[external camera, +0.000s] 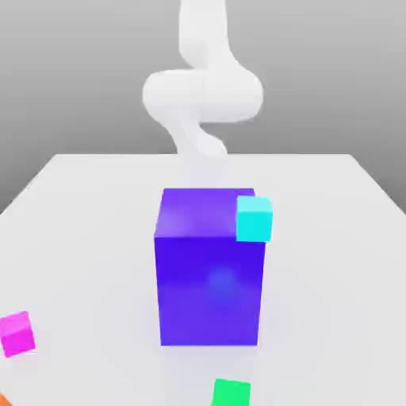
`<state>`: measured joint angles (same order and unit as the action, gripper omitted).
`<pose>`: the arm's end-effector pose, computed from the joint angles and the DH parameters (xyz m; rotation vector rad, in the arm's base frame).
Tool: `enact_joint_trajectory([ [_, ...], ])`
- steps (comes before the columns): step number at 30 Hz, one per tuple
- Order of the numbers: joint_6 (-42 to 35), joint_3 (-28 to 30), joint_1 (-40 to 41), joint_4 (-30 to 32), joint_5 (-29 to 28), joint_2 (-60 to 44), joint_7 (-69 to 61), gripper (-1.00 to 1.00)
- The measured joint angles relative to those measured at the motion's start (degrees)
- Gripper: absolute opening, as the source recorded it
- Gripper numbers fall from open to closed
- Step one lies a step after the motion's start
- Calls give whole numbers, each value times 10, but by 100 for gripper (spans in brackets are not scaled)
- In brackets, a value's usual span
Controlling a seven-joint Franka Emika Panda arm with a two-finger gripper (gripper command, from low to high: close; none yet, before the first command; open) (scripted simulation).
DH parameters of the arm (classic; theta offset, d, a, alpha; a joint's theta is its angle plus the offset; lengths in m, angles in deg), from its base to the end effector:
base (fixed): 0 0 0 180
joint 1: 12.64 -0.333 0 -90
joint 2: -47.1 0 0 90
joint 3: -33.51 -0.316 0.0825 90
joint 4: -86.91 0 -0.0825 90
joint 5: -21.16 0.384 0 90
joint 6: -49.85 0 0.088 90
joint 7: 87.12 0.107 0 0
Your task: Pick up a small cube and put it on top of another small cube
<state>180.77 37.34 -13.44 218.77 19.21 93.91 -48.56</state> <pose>0.3392 -0.0301 0.7126 -2.5098 0.9361 -1.0682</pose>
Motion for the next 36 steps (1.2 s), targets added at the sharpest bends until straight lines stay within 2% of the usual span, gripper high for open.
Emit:
enact_joint_trajectory([
  [12,-17,195,-43,10,-90,8,-354,0],
  [23,10,397,-116,26,-164,-53,-672,0],
  [31,59,584,-229,41,-207,-140,-901,0],
  [36,100,754,-369,49,-235,-199,-1036,0],
])
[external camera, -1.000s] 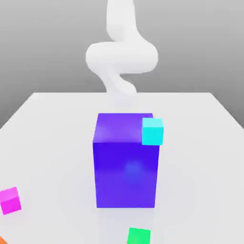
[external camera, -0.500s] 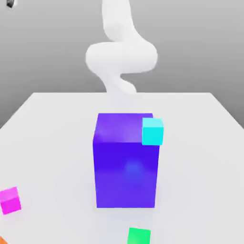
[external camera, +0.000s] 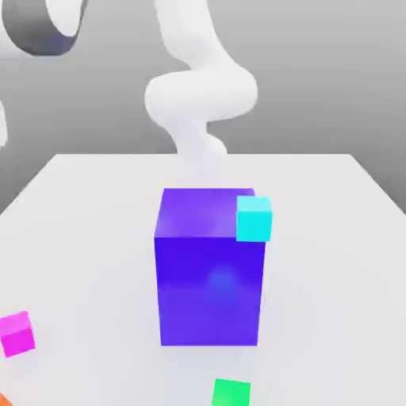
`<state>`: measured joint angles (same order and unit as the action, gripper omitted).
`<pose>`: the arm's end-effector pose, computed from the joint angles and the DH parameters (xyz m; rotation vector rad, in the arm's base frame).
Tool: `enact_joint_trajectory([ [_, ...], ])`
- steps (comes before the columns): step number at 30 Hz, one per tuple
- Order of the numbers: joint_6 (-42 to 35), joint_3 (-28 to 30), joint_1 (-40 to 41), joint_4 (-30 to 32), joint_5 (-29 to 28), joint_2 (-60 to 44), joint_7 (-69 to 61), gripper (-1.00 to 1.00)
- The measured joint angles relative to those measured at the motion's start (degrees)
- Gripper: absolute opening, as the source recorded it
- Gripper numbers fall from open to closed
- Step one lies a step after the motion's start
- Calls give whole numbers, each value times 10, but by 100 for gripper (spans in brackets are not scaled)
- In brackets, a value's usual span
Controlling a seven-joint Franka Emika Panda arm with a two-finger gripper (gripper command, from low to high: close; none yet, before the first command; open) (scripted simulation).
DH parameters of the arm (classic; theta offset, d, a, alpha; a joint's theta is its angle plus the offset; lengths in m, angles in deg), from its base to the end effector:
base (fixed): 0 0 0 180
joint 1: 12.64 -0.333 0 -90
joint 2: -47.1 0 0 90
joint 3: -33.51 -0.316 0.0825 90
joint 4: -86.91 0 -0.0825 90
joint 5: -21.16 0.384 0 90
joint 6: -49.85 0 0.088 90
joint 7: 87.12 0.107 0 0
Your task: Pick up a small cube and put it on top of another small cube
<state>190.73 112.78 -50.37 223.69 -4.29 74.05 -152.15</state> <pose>0.3699 -0.3360 0.3684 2.8355 1.0476 0.3917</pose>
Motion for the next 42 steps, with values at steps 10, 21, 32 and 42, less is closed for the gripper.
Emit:
enact_joint_trajectory([
  [10,9,395,-360,-15,-274,83,-94,0],
  [21,33,499,-443,-46,-382,155,-41,-100],
  [32,-104,350,-353,-19,-179,20,38,-100],
  [42,-231,302,-365,-35,-21,-99,284,-100],
])
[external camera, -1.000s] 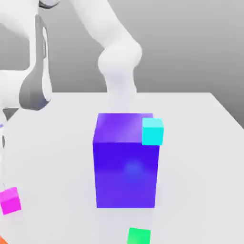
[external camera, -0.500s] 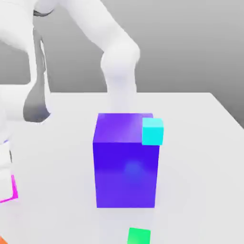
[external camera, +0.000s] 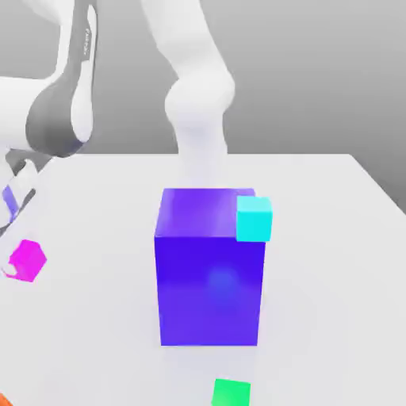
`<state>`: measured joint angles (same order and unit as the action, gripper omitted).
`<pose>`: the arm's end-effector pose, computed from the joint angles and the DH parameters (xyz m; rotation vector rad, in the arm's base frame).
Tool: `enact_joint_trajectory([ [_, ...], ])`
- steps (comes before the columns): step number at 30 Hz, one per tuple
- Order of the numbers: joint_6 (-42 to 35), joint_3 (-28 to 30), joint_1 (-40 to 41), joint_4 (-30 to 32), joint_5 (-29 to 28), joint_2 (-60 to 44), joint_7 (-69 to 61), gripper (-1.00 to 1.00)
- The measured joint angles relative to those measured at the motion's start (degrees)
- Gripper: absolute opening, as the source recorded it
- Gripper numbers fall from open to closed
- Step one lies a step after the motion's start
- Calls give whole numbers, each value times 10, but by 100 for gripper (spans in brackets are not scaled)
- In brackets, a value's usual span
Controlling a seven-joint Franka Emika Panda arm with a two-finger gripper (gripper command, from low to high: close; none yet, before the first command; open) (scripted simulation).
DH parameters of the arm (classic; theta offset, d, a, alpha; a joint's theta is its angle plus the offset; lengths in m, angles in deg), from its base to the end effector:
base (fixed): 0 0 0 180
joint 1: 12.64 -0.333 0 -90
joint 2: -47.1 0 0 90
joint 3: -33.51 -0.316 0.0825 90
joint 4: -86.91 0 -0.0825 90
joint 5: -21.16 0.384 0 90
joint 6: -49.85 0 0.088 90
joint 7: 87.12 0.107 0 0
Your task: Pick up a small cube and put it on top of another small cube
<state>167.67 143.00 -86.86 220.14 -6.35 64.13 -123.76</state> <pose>0.3800 -0.2867 0.2707 -2.9526 -0.5354 0.4765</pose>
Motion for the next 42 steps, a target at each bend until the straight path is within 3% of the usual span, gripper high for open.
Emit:
enact_joint_trajectory([
  [11,-99,-32,-38,-21,157,-124,318,-100],
  [21,-133,-57,-88,-31,272,-202,649,-100],
  [30,-101,-137,-72,-26,363,-254,953,-100],
  [42,3,-263,-39,-14,547,-389,1267,-100],
])
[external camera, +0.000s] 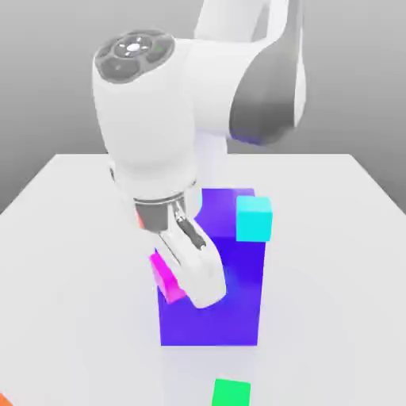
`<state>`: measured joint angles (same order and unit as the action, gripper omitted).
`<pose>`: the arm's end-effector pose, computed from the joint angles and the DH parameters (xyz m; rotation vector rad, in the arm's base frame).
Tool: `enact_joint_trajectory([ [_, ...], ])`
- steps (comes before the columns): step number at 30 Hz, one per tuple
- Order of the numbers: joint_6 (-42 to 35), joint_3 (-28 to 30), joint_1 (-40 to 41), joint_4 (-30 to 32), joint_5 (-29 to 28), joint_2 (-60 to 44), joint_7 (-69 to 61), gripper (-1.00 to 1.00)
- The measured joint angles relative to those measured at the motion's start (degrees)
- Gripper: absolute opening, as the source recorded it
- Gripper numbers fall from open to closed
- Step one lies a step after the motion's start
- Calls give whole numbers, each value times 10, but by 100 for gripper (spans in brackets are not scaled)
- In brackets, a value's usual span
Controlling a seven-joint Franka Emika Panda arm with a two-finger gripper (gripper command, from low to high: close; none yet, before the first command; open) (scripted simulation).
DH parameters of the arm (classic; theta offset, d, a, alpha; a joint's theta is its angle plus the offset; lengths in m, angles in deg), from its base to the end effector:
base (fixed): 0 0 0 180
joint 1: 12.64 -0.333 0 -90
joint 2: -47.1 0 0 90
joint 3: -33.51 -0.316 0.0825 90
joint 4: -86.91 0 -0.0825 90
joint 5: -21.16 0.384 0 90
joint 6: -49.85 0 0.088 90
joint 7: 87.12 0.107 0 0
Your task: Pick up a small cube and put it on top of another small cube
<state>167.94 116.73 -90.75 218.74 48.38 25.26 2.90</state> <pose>0.4867 -0.0247 0.3035 1.6389 -2.4993 -0.2547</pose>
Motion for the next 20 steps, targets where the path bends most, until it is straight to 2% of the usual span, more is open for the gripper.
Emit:
enact_joint_trajectory([
  [12,139,-119,26,-5,200,-129,239,-100],
  [15,176,-196,80,-16,267,-172,223,-100],
  [16,188,-222,99,-20,292,-189,210,100],
  [20,188,-222,99,-20,292,-189,210,100],
])
